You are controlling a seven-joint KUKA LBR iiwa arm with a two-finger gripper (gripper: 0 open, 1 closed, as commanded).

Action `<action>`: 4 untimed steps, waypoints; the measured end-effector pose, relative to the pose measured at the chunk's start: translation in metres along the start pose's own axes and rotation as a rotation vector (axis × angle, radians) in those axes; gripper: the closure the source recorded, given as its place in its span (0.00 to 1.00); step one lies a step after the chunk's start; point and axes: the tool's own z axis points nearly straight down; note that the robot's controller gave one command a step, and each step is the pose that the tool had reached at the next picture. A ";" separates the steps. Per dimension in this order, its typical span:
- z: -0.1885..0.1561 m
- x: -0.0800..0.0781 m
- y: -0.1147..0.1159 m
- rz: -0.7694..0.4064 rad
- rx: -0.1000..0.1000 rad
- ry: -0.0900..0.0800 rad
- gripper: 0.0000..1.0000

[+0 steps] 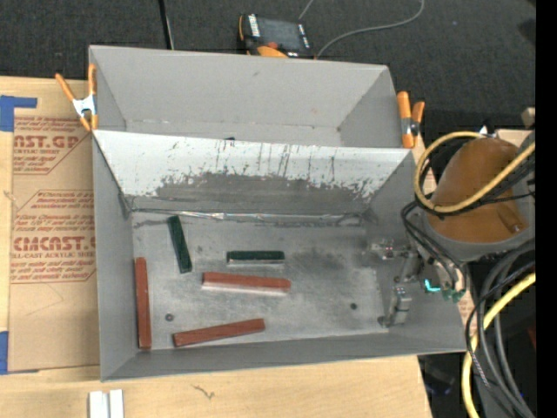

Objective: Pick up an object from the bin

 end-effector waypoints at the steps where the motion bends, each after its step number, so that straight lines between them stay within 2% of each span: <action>1: 0.059 -0.071 0.049 -0.195 0.000 -0.008 0.00; 2: 0.025 -0.070 0.101 -0.224 -0.001 -0.012 0.00; 3: 0.027 -0.072 0.176 -0.142 -0.003 -0.010 0.00; 4: 0.059 -0.057 0.200 -0.061 -0.001 -0.005 0.00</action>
Offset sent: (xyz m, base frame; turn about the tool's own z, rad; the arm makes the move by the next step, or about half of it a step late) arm 0.0707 0.0460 -0.0573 -0.1918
